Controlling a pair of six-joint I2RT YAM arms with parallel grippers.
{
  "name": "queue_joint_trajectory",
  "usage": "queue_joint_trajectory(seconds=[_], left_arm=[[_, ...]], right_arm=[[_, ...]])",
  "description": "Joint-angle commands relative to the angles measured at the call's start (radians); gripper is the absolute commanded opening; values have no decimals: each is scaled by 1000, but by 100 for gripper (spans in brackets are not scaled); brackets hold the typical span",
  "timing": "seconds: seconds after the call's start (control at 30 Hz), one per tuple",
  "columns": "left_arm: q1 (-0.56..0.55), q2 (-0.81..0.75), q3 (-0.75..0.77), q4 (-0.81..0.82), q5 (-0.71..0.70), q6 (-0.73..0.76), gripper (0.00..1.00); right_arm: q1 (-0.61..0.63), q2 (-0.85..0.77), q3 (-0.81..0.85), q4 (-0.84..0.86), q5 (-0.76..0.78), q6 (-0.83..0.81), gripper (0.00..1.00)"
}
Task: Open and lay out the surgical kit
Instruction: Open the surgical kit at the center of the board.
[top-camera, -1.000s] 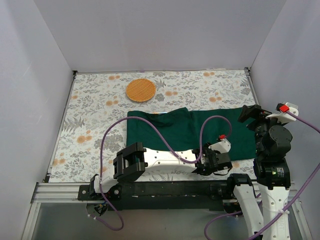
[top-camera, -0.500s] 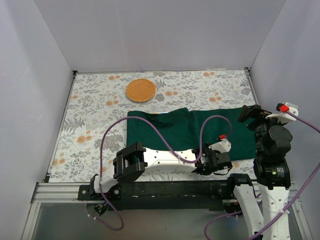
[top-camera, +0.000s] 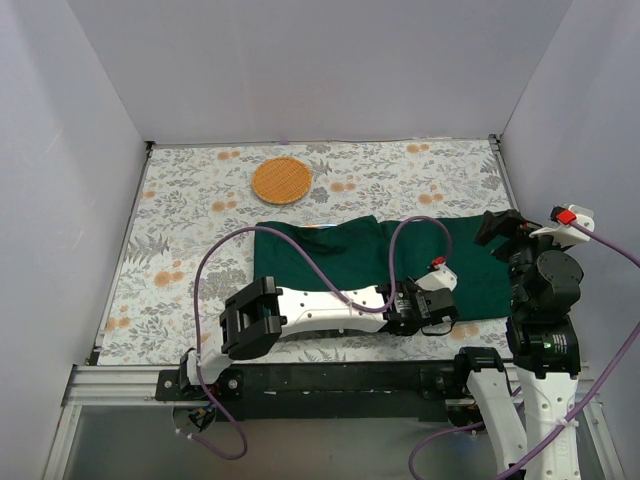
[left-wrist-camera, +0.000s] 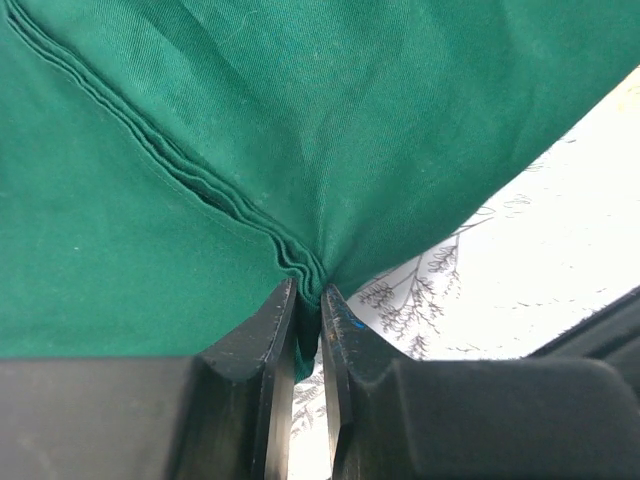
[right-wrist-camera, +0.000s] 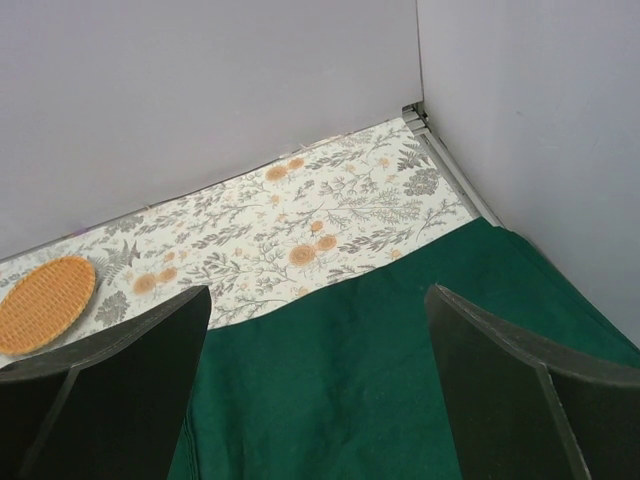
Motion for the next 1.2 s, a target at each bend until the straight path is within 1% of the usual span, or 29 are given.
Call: queue_joint_trajectory(seconds=[0.0,0.27,0.37,0.4,0.47,0.67,0.7,0.77,0.87,0.93,0.97,1.0,1.07,1.1,1.13,1.17], left_arm=[[37,-137,-20,11,76,-26,6],[86,-192,-76,43,199,-44,7],[97,-203,-91,52,214,-47,7],[99,-203,-93,55,217,-47,3],[100,-200,-96,55,219,-47,0],[108,-197,-103,58,197,-35,0],[114,-197,-105,54,185,-31,0],[125,-202,-108,31,115,-11,0],[169,-228,-137,-9,10,-3,0],[229,-272,-180,-43,-22,-6,0],[249,-292,-206,-49,-69,-4,0],[291,-321,-232,-54,-91,0,0],[341,-399,-315,-60,-163,12,0],[399,-427,-339,-67,-188,20,0],[431,-483,-370,-70,-209,26,0],[463,-511,-423,-72,-276,34,0]], right_arm=[[5,-13,-18,50,-8,-8,96],[5,-16,-16,49,-9,-10,96],[5,-19,-16,50,-9,-11,96],[5,-17,-16,50,-11,-10,96],[3,-19,-16,49,-12,-10,96],[5,-20,-21,50,-20,-10,96],[5,-19,-23,50,-20,-10,96],[6,-22,-24,52,-18,-11,96],[18,-20,-23,58,-18,-16,95],[28,-19,-19,58,-12,-21,95],[43,-20,-19,57,-9,-24,95],[49,-22,-21,58,-6,-27,95],[72,-28,-26,63,8,-33,95],[80,-36,-30,63,12,-41,95],[89,-40,-35,66,28,-44,95],[110,-43,-36,70,37,-47,95]])
